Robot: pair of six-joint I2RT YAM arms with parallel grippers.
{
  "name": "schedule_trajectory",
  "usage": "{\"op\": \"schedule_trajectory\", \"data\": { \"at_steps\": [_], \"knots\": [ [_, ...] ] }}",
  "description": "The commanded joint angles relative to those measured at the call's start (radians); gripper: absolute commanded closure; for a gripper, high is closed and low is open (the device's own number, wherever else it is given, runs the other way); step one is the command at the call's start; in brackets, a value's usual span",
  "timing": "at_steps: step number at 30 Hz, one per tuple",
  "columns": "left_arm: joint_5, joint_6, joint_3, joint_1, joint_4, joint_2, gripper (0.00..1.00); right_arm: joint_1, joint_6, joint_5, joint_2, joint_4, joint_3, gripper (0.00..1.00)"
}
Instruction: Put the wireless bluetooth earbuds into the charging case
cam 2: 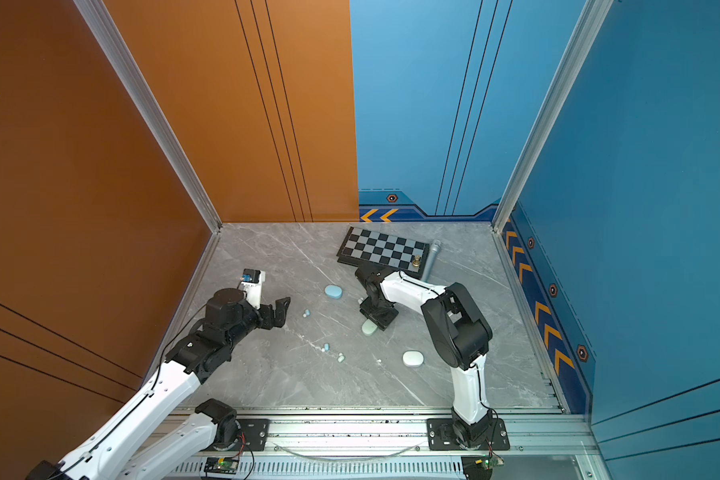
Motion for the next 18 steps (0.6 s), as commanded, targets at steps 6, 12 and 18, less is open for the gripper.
{"op": "schedule_trajectory", "data": {
  "at_steps": [6, 12, 18],
  "knots": [
    [0.096, 0.106, 0.025, -0.064, 0.039, 0.008, 0.02, -0.068, -0.226, 0.063, -0.213, 0.003, -0.031, 0.37],
    [0.040, 0.120, 0.021, -0.097, 0.039, 0.000, 0.02, -0.055, -0.356, 0.093, -0.273, -0.116, -0.006, 0.36],
    [-0.007, 0.102, 0.022, -0.135, 0.039, 0.000, 0.02, -0.021, -0.344, -0.016, -0.207, -0.114, 0.023, 0.31]
  ]
}}
